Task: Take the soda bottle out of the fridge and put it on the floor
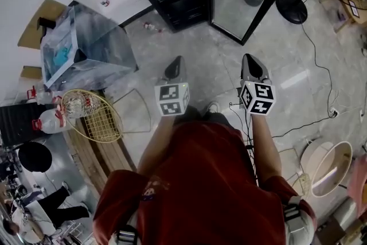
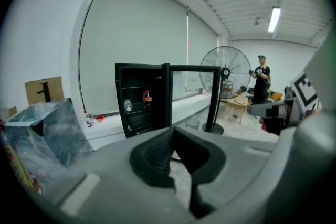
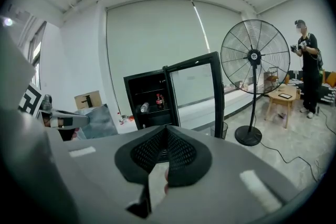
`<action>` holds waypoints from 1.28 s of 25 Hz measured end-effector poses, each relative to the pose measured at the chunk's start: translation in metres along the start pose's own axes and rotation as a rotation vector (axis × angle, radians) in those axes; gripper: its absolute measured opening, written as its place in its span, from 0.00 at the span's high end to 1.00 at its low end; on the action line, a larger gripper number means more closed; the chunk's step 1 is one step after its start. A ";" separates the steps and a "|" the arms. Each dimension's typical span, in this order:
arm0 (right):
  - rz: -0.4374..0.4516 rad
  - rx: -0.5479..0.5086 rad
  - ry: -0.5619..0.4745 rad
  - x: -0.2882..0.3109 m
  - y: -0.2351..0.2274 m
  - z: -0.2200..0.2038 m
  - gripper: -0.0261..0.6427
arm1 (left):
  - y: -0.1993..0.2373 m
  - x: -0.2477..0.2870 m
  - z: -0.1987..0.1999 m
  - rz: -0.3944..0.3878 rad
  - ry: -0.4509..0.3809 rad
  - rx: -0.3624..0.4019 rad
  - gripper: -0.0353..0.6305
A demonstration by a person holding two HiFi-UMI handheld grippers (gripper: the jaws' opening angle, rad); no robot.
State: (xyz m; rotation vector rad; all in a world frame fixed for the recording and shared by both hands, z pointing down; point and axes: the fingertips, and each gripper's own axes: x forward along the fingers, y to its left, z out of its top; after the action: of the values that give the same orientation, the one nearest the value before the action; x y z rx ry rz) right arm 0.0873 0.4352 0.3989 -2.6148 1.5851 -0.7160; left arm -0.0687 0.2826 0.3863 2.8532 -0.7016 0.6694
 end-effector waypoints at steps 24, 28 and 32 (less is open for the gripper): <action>0.084 -0.078 0.031 0.128 0.029 0.039 0.96 | 0.089 0.076 0.015 0.078 0.003 -0.094 0.95; 0.101 -0.099 0.034 0.171 0.046 0.059 0.96 | 0.124 0.099 0.029 0.089 0.005 -0.110 0.95; 0.117 -0.118 0.039 0.217 0.070 0.079 0.96 | 0.166 0.124 0.043 0.101 0.003 -0.122 0.95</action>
State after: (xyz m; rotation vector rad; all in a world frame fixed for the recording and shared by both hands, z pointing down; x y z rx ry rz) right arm 0.1425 0.2004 0.3947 -2.5734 1.8278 -0.6905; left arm -0.0312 0.0754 0.4059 2.7209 -0.8597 0.6218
